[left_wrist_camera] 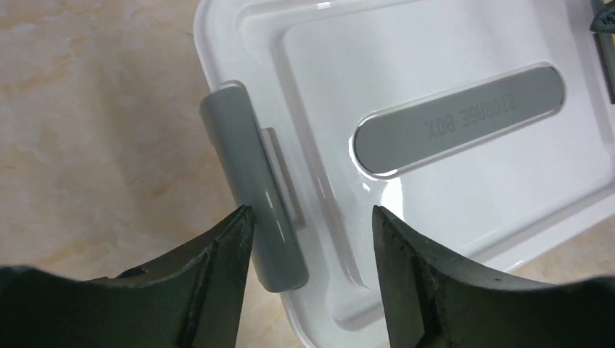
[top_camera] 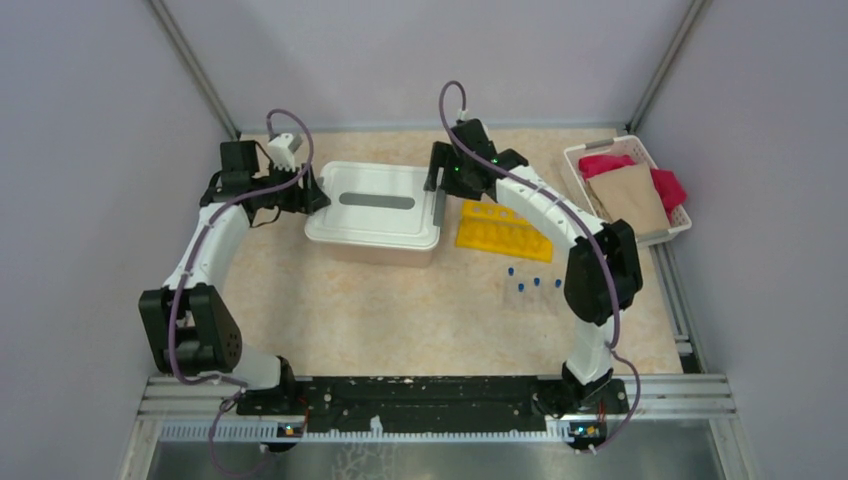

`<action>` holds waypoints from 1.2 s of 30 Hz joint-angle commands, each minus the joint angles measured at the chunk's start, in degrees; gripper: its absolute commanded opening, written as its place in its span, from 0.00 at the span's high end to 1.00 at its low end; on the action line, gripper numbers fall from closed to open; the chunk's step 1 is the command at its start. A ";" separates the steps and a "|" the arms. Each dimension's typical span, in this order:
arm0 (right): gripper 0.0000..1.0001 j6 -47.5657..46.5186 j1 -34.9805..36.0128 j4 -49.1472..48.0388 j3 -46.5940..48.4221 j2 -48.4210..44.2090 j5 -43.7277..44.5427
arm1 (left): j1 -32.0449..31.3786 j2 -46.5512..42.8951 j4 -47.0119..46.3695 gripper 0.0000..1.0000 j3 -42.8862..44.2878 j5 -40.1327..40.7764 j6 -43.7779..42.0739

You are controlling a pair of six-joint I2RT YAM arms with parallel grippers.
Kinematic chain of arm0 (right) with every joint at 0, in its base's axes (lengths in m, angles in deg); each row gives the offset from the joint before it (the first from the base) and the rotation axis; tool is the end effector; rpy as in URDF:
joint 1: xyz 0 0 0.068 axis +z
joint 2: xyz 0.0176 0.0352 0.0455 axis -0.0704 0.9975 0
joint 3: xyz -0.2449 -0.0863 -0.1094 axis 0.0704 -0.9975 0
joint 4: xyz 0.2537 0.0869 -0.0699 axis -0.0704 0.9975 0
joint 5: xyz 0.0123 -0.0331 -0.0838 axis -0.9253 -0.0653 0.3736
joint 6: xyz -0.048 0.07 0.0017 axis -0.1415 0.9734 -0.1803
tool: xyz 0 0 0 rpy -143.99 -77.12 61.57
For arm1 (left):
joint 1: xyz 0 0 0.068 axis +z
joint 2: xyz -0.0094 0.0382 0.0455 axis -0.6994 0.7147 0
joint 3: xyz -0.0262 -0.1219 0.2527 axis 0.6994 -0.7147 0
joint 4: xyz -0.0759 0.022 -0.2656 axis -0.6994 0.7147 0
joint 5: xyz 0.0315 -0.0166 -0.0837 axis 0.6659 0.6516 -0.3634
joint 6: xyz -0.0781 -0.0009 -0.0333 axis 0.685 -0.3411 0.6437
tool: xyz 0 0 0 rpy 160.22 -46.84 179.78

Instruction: Organize the chemistry lab equipment

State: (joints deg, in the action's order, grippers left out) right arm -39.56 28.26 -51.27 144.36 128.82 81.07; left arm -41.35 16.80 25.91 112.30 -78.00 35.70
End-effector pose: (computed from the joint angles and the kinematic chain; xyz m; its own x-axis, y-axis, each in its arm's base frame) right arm 0.3947 0.2460 0.2740 -0.7842 0.1953 -0.5889 -0.0637 0.9188 0.3895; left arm 0.3659 -0.0199 0.2808 -0.6072 0.0915 -0.7892 0.4395 0.8662 -0.2378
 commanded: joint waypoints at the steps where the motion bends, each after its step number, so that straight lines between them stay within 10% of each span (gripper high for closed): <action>1: 0.23 -2.19 0.64 -1.59 4.57 -1.96 -1.40 | -0.49 -2.56 0.69 0.29 1.41 -5.32 0.87; 8: 0.09 -4.76 -0.33 2.64 11.62 -5.95 1.13 | 0.85 -6.21 6.19 0.02 8.76 -0.87 -0.70; 16: 0.01 -7.96 -10.99 0.16 1.98 -19.32 6.25 | 7.42 -6.99 5.14 0.01 9.52 2.06 -4.11; 25: 0.01 -7.13 -30.78 -16.47 -29.03 -39.06 11.58 | 14.46 -7.22 -13.53 0.01 -9.04 5.33 -15.58; 36: 0.01 -9.21 -34.35 -28.27 -42.15 -37.97 19.28 | 10.73 3.87 -22.63 0.01 -15.17 -1.24 -5.63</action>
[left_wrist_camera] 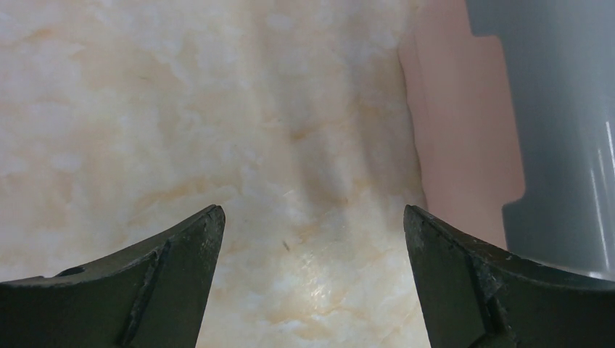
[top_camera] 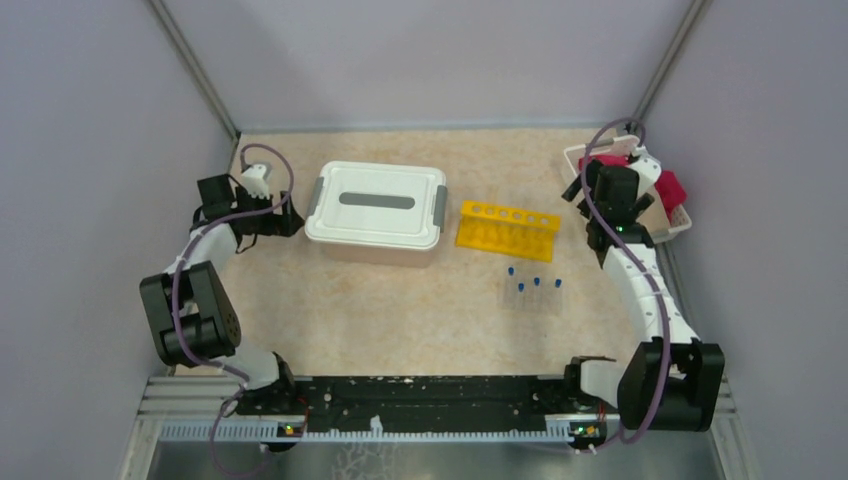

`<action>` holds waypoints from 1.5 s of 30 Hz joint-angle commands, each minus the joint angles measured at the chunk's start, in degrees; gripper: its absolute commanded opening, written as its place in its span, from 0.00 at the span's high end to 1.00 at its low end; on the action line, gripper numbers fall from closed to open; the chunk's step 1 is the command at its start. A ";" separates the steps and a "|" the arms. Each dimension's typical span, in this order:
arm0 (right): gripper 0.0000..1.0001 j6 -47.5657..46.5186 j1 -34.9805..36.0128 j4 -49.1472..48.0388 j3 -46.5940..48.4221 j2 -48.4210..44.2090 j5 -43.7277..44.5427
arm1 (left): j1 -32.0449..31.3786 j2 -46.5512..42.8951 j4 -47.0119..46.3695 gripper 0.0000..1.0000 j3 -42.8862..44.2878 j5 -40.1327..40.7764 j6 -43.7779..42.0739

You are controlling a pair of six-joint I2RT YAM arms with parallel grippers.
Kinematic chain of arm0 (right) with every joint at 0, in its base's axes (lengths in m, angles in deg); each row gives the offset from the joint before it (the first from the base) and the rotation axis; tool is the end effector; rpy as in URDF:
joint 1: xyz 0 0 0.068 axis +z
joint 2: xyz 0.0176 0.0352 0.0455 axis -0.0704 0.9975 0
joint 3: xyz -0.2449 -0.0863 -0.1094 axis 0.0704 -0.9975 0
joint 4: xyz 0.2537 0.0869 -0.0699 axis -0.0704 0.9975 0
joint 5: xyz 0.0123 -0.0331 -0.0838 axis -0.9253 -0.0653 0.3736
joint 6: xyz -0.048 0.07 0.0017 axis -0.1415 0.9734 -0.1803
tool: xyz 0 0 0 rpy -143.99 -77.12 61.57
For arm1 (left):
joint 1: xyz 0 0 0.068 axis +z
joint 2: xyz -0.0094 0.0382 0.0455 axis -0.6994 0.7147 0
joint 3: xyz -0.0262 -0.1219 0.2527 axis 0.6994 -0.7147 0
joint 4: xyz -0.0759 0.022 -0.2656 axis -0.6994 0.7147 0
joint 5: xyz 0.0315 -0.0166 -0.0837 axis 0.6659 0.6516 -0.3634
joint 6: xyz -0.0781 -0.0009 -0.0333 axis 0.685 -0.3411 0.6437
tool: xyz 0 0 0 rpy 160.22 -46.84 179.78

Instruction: Organize the chemistry lab equipment

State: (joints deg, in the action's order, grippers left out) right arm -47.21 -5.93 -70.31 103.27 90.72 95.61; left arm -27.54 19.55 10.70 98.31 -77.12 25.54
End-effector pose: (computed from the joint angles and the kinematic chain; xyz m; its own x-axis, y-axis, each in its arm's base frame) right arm 0.3082 -0.0318 0.2827 -0.2943 0.4612 -0.8371 0.4798 0.8288 0.2879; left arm 0.3558 0.0678 0.2020 -0.5875 0.1069 -0.8021 0.3110 0.9449 -0.1018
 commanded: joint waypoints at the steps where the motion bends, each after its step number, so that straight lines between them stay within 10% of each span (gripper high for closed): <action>1: 0.01 -1.84 -0.17 -9.90 -1.96 0.20 5.36 | -4.23 1.17 -9.35 0.01 -2.14 -1.06 5.04; 21: 0.01 -2.74 -0.17 -25.24 -18.79 0.83 -0.79 | -10.62 2.61 -22.97 0.01 -10.42 1.81 10.55; 29: 0.43 -0.90 1.06 -18.78 -17.69 1.86 0.33 | -8.57 0.09 -21.44 0.01 -10.58 -0.37 11.92; 45: 0.56 -4.54 1.54 -27.48 -18.52 8.09 -1.58 | -8.62 0.60 -22.75 0.01 -11.51 -0.91 12.51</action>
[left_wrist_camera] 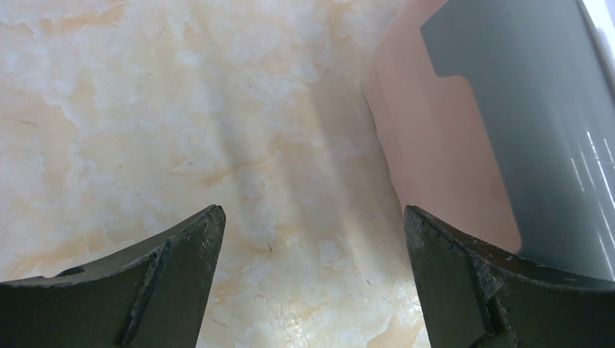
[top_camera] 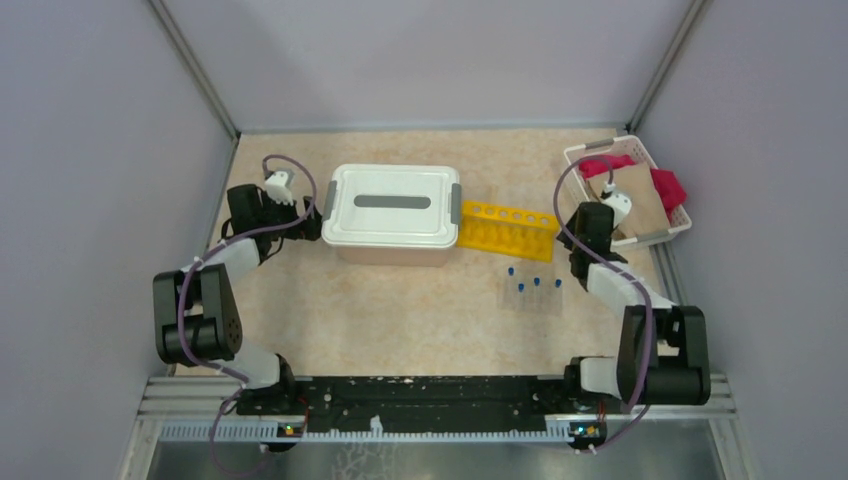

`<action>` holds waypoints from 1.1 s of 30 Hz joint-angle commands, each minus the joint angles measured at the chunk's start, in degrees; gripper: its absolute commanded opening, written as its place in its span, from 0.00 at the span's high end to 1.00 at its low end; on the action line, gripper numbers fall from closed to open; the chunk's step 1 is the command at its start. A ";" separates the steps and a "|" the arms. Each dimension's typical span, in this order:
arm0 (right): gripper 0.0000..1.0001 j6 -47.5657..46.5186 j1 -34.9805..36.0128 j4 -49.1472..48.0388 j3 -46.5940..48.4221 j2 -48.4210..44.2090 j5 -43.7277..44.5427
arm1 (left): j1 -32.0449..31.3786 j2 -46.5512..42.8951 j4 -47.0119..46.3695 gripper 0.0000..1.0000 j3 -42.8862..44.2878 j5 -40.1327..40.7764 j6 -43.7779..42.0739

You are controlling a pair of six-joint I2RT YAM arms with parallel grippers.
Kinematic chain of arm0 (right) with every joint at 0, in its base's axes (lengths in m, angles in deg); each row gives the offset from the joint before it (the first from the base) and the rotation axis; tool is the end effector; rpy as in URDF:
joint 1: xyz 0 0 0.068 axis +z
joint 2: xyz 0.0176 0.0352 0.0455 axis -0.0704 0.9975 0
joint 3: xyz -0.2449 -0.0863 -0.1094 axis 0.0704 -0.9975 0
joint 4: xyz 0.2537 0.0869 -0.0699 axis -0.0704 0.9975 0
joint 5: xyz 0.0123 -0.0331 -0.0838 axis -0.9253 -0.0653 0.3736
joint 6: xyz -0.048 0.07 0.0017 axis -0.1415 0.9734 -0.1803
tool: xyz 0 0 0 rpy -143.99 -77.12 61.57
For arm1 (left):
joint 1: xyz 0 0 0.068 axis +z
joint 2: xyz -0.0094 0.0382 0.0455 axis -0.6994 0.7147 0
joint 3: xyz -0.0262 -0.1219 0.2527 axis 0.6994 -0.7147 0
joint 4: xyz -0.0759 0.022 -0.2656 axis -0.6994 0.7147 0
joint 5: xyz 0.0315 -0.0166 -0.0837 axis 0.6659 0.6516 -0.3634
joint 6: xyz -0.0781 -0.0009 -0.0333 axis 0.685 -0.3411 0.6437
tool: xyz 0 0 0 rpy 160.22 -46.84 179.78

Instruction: Organize the chemistry lab equipment

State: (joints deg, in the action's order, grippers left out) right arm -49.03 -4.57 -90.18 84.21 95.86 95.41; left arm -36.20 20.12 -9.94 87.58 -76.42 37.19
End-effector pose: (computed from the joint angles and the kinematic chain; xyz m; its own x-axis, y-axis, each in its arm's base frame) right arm 0.2978 -0.0241 0.1728 -0.3838 0.4282 -0.8181 0.4661 0.8547 0.2287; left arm 0.3565 0.0134 0.1716 -0.5138 0.0304 -0.8574 0.3531 0.9183 -0.1790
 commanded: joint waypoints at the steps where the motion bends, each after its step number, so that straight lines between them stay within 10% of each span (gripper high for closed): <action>1: 0.57 -3.54 0.18 -8.82 0.52 4.00 -2.49 | 0.06 0.44 -2.49 0.01 -0.75 -1.45 0.80; 14: 0.63 -12.02 0.18 -21.60 0.17 7.43 -18.69 | 0.01 3.64 -13.32 0.01 -5.32 -1.68 1.76; 28: 0.31 -19.91 0.18 -34.24 -12.09 1.69 -2.16 | -1.76 5.23 -32.10 0.01 -12.25 0.56 1.80; 33: 0.02 -21.51 0.18 -45.26 -16.40 3.87 -4.78 | -1.84 4.47 -36.98 0.01 -15.26 1.07 2.08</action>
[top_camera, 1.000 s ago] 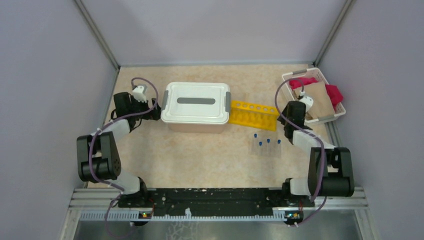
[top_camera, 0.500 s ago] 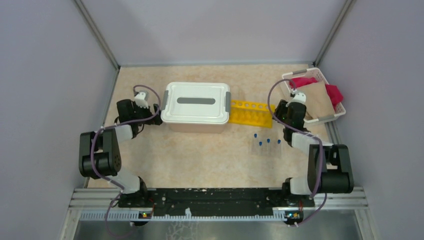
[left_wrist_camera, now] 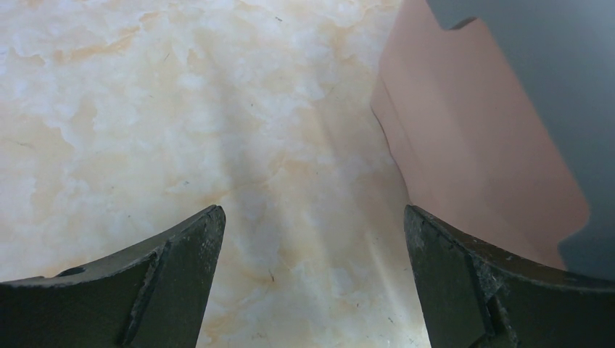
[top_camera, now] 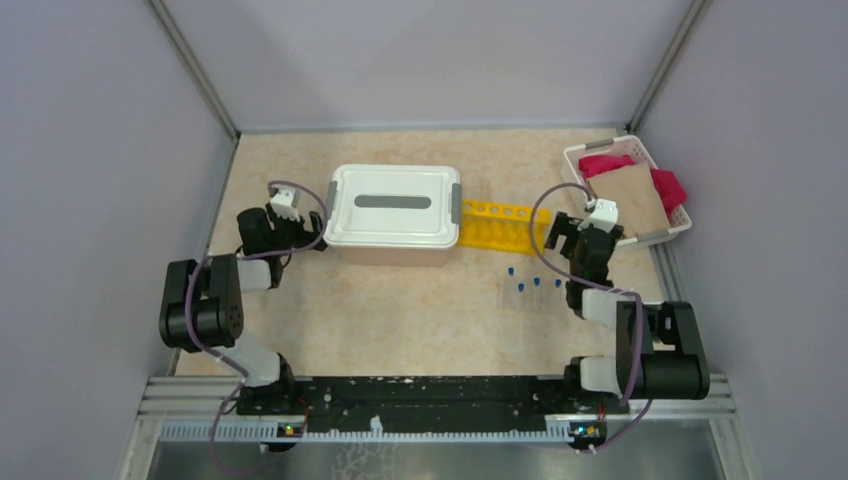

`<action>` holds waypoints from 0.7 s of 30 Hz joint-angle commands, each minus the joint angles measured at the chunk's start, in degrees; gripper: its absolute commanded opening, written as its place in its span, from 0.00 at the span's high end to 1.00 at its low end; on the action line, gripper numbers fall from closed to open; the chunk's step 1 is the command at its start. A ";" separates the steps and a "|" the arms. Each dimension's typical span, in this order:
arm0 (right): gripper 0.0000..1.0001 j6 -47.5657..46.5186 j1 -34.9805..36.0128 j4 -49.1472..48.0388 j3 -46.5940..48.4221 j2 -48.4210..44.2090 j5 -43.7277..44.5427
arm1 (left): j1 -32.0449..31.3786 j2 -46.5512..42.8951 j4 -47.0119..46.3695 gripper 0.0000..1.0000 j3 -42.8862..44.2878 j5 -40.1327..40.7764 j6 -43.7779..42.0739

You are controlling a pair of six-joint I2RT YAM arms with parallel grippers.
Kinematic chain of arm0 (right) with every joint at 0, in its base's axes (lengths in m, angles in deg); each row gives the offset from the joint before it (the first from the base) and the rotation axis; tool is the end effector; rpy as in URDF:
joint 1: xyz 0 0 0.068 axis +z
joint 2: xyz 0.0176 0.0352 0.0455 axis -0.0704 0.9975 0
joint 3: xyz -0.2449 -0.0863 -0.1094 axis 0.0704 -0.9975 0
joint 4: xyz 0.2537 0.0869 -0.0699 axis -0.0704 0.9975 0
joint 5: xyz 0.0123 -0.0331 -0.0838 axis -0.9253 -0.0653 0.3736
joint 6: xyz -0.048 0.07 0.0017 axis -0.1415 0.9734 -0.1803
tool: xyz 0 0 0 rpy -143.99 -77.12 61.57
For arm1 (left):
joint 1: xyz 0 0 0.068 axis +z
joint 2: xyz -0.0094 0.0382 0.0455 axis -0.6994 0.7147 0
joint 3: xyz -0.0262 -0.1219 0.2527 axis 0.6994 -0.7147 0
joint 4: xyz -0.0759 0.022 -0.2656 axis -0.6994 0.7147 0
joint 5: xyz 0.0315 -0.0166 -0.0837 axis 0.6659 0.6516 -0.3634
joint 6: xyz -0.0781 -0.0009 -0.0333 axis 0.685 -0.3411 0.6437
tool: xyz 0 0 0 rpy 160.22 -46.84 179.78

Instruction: Organize the chemistry lab equipment

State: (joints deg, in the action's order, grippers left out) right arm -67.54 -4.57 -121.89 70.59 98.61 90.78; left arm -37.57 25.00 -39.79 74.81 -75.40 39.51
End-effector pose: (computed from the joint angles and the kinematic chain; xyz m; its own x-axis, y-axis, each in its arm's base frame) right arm 0.2849 -0.0181 0.1484 -0.2792 0.1352 -0.9507 0.2468 0.9669 0.0651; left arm 0.3417 0.0043 0.1340 -0.3389 0.0291 -0.9404 0.3731 0.9217 -0.1060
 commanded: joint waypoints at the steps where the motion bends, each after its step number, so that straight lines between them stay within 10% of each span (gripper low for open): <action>1: 0.01 -3.63 1.24 -14.94 -3.52 1.23 -0.05 | -0.45 -0.90 -8.64 0.01 -3.69 0.23 -0.14; 8: 0.01 -6.22 3.18 -52.07 -17.17 10.49 0.70 | -0.95 -4.22 -18.76 0.01 -11.18 3.40 0.47; 14: 0.01 -6.58 4.89 -42.30 -13.56 8.73 5.40 | -4.44 -0.56 -35.13 0.01 -17.26 11.79 -0.38; 21: 0.01 -4.62 4.92 -35.01 -9.36 8.95 10.43 | -4.61 -2.18 -29.88 0.01 -16.18 12.15 -0.83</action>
State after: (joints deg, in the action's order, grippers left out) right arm -73.62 0.00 -158.66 56.93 107.57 96.24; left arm -41.79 22.72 -63.90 59.30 -64.27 39.27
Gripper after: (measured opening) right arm 0.987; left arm 0.988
